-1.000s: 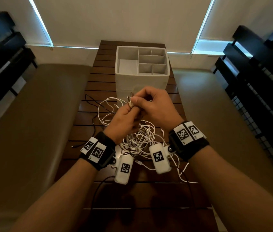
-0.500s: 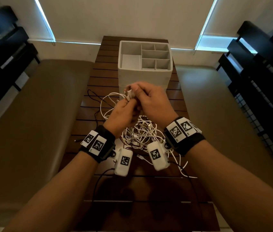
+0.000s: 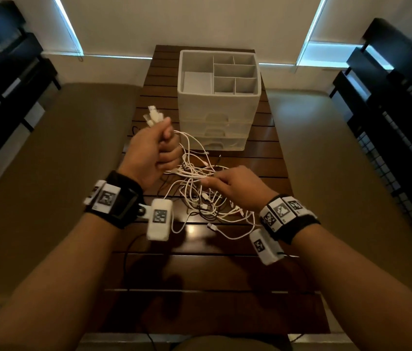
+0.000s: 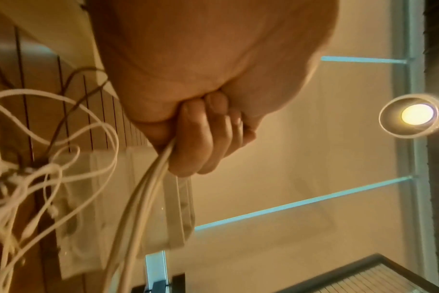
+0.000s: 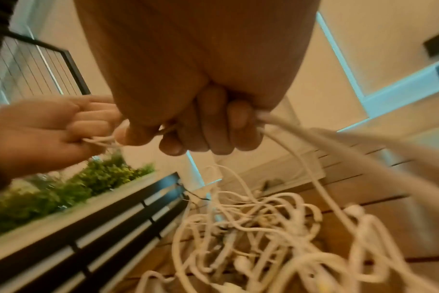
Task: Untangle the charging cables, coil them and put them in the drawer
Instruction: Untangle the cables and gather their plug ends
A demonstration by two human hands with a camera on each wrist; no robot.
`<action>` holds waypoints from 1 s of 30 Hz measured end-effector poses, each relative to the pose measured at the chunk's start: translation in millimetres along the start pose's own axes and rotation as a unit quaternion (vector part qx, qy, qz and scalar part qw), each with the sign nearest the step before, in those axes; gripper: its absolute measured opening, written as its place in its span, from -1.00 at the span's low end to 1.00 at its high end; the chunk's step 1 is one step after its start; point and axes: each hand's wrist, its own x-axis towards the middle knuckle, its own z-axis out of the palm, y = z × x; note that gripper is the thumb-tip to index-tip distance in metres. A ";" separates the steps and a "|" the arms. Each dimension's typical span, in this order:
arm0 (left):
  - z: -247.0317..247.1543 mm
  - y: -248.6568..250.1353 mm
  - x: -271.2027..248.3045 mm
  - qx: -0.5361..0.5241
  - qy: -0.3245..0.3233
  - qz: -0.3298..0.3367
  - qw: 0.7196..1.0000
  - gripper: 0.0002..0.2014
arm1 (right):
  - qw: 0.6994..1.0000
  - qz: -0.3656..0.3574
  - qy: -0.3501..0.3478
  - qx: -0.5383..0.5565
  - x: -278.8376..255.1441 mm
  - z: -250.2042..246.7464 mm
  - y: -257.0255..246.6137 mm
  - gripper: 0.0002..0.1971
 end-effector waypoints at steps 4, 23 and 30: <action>-34.1 10.6 -2.7 0.079 0.086 -0.017 0.993 -0.58 | 0.996 0.066 0.006 -0.052 -18.1 -15.7 42.6 -0.39; 23.6 -20.8 2.7 0.588 -0.125 0.074 0.796 -0.72 | 0.998 -0.013 0.046 -0.046 6.9 -44.1 -17.3 -0.53; -22.5 -1.2 -7.9 0.568 0.013 0.058 0.821 -0.77 | 0.994 0.090 0.015 -0.065 -28.6 -61.7 54.0 -0.46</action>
